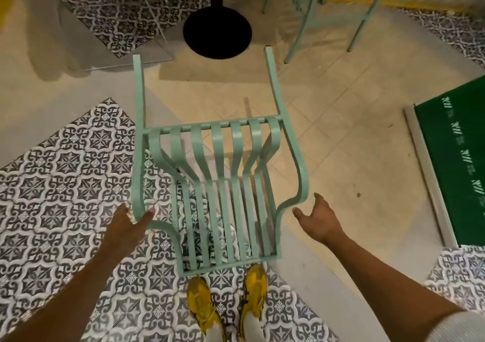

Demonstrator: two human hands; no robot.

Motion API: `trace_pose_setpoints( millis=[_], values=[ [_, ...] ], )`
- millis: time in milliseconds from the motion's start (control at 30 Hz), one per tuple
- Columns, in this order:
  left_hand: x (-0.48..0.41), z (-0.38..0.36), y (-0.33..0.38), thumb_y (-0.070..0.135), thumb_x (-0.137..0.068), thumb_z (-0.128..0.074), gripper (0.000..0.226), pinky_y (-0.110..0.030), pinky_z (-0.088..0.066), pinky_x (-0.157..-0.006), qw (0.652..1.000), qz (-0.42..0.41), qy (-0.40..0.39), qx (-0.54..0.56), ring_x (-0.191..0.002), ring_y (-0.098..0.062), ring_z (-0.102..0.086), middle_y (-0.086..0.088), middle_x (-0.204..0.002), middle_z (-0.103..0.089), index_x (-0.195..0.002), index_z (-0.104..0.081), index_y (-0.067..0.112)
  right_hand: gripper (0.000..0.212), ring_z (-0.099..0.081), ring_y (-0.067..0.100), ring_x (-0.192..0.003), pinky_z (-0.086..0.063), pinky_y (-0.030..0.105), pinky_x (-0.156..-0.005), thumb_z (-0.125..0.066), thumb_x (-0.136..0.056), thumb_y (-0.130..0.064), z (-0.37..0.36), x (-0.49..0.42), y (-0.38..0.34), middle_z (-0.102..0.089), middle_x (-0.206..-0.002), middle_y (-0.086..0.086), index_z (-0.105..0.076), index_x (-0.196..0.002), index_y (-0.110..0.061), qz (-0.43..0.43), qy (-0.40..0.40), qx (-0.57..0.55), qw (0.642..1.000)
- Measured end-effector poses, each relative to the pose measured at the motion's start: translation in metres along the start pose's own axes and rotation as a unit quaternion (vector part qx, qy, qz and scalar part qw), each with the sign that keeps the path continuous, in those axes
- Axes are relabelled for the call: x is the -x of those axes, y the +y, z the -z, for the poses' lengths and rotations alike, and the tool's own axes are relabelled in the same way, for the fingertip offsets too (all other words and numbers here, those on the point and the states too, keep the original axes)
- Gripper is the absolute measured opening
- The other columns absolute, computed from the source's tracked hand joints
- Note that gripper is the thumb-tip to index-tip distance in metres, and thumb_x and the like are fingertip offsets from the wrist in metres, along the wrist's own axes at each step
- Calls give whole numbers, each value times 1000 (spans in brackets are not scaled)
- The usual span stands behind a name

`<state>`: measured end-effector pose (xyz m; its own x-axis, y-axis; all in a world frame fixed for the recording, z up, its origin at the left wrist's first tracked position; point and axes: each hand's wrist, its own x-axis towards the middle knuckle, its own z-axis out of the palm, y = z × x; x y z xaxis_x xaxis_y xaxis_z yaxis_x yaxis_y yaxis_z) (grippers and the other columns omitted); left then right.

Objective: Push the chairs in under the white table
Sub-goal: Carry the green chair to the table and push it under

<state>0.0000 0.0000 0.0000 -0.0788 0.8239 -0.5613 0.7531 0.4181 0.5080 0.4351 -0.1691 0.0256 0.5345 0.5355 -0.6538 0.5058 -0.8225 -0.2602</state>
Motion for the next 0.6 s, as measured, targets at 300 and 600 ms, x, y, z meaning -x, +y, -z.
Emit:
trace_pose_setpoints(
  millis=[300, 600],
  values=[
    [-45, -72, -49, 57, -98, -68, 41, -31, -46, -82, 974, 86, 45, 204, -85, -7, -61, 6, -89, -76, -103, -78, 18, 53, -63, 32, -97, -54, 42, -84, -58, -102, -63, -56, -85, 0, -69, -112, 13, -60, -123, -14, -78, 105, -228, 965],
    [-71, -61, -25, 26, -93, -79, 26, -30, -52, -64, 952, 160, 97, 243, -74, -15, -62, -7, -95, -70, -108, -71, 6, 42, -65, 13, -80, -49, 37, -85, -68, -100, -54, -39, -112, -17, -77, -92, -2, -71, -105, -13, -96, 103, -342, 929]
  ],
)
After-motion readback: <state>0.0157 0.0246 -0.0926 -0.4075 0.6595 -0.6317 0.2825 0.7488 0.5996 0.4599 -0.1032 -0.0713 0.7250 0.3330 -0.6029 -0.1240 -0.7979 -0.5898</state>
